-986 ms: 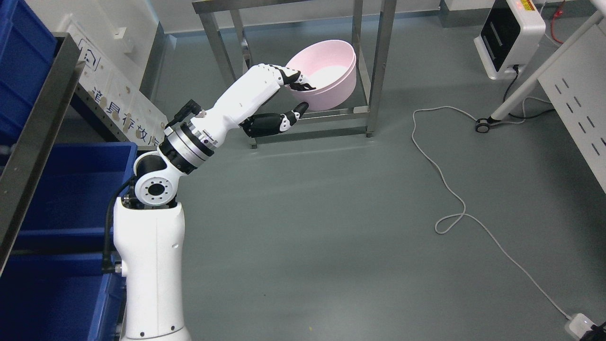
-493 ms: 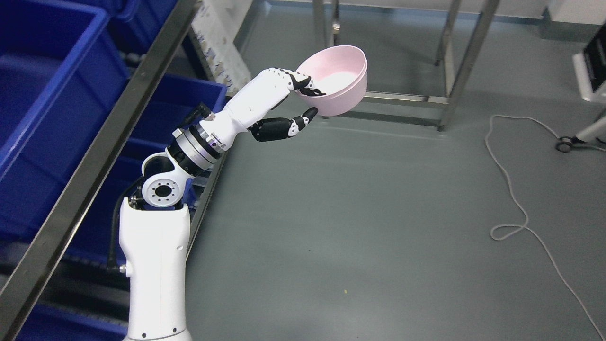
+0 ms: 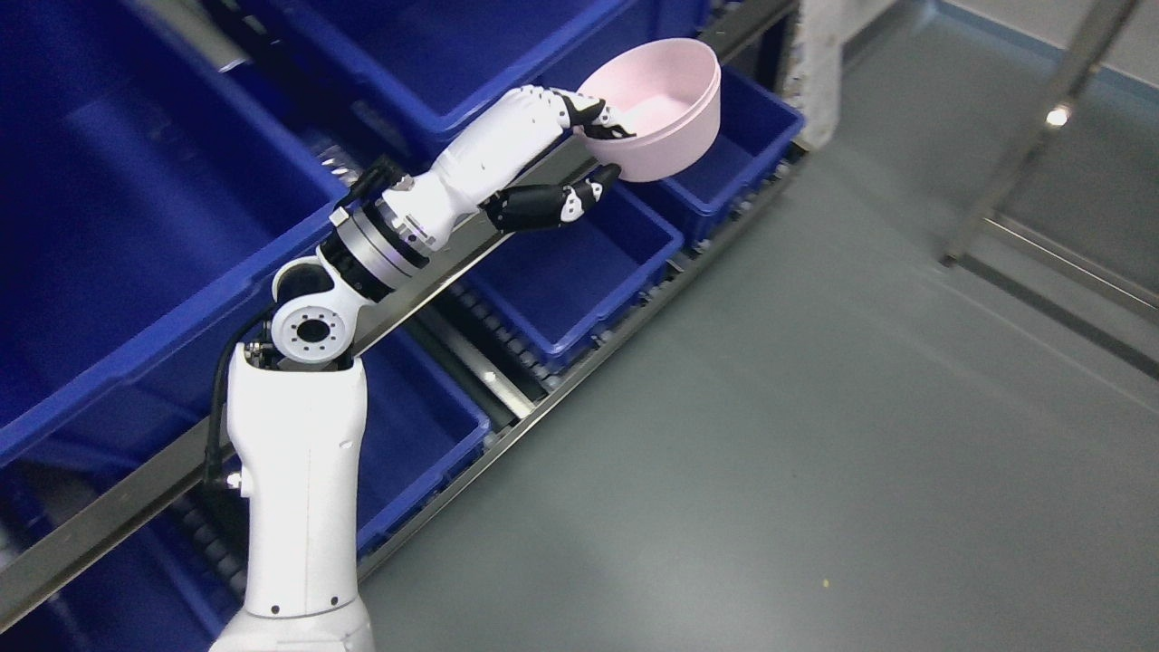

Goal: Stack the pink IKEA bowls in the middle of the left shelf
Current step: 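Carry the stacked bowls toward the blue bin shelf while turning, then lower the stacked bowls into the middle blue bin and release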

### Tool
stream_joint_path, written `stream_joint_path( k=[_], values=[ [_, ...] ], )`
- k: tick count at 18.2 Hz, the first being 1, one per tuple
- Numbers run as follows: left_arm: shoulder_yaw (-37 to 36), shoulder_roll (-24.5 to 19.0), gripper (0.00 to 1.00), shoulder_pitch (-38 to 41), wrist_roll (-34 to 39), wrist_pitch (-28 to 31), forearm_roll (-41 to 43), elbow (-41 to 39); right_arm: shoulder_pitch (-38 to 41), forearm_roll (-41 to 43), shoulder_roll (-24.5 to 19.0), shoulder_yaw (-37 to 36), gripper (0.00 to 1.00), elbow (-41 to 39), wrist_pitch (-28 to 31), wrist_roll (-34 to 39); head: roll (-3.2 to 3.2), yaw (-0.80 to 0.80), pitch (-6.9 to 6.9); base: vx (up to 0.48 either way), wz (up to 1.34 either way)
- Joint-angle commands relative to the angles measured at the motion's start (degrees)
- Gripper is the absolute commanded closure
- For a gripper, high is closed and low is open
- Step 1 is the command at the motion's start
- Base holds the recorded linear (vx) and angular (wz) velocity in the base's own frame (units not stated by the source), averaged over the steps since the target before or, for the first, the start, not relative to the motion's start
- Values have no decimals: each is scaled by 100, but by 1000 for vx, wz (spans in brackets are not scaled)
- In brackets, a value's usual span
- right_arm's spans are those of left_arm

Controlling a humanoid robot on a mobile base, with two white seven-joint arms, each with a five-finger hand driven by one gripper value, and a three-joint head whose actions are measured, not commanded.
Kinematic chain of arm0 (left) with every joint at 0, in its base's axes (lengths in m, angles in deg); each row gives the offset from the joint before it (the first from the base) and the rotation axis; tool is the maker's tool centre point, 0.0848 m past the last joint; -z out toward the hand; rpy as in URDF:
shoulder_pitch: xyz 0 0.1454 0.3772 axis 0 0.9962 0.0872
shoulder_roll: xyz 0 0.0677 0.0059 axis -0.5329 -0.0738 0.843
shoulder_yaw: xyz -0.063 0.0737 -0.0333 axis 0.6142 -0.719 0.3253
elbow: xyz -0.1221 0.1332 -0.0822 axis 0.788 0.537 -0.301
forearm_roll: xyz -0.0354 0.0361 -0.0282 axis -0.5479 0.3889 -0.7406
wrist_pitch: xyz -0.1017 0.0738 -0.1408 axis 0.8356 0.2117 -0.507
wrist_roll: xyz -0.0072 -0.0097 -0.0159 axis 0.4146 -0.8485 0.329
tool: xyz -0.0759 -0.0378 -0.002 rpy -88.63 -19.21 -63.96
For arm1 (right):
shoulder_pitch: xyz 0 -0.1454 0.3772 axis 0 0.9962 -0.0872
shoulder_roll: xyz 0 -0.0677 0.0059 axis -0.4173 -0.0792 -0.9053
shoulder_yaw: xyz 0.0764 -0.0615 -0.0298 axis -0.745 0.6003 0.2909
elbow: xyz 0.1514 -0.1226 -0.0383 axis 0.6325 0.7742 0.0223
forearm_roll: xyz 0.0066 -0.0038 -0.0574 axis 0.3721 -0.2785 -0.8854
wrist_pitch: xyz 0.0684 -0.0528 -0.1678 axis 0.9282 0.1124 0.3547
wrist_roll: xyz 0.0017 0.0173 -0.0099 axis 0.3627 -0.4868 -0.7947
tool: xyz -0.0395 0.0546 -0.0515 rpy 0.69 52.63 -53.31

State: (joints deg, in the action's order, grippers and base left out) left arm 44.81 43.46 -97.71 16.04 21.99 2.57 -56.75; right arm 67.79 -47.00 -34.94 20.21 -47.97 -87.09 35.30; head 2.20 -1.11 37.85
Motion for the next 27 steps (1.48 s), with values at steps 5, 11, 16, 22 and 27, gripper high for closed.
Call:
stream_joint_path(
  k=[5,11,16,22,27],
  values=[
    [-705,-100,97,-1169,224,608,-50,161,1,-44,100,-62,0,1,4,3,0,0,-1,-68,1104],
    [-608,-100,97,-1116,162,608,204,293,1,-44,100,-62,0,1,4,3,0,0,-1,-4,662],
    [-511,-100,97,-712,109,608,477,338,1,-44,100,-62,0,-8,4,3,0,0,-1,56,275],
    [-309,-456,96,-632,109,608,486,460,1,-44,100,-62,0,-8,4,3,0,0,-2,66,152],
    [-239,-720,95,-474,109,608,477,452,1,-44,100,-62,0,1,4,3,0,0,-2,14,78]
  ],
)
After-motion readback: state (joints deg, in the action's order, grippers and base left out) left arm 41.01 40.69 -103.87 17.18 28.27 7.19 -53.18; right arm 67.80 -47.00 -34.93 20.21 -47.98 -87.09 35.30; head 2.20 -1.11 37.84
